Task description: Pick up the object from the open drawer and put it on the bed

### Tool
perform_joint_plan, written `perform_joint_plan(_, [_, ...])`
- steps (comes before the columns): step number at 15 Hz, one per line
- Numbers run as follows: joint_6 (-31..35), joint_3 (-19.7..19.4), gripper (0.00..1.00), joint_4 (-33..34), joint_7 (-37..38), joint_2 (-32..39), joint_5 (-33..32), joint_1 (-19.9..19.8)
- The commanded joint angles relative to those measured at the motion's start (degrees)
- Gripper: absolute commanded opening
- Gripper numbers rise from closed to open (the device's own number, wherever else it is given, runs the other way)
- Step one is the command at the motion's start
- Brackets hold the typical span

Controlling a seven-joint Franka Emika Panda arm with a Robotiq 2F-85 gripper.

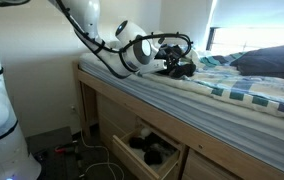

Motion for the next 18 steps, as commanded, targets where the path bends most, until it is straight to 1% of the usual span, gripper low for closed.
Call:
perform_joint_plan(1, [-6.61, 9.12, 1.00, -3.11, -6.76, -4.91, 5.70, -6.51])
perform_joint_plan(2, [-8.89, 10.27, 1.00, -3.63, -7.98, -6.24, 7.05, -7.02])
perform_joint_plan(4, [-13.16, 14.28, 1.00, -4.30, -12.51, -8.74, 11.77, -9.78])
perform_joint_plan(5, [-14.71, 10.84, 1.00, -3.79, -8.61, -9.69, 7.80, -6.70])
perform_joint_plan(6, [-16.45, 11.81, 1.00, -3.87, -8.86, -10.86, 7.69, -7.38])
perform_joint_plan(10, [-20.70, 12.58, 1.00, -4.28, -7.38, -14.32, 5.25, -8.07])
perform_joint_plan(12, [-22.47, 12.87, 1.00, -4.97, -7.38, -15.80, 4.54, -7.87])
perform_joint_plan(18, [-26.84, 14.23, 1.00, -8.02, -7.97, -19.32, 5.15, -6.87])
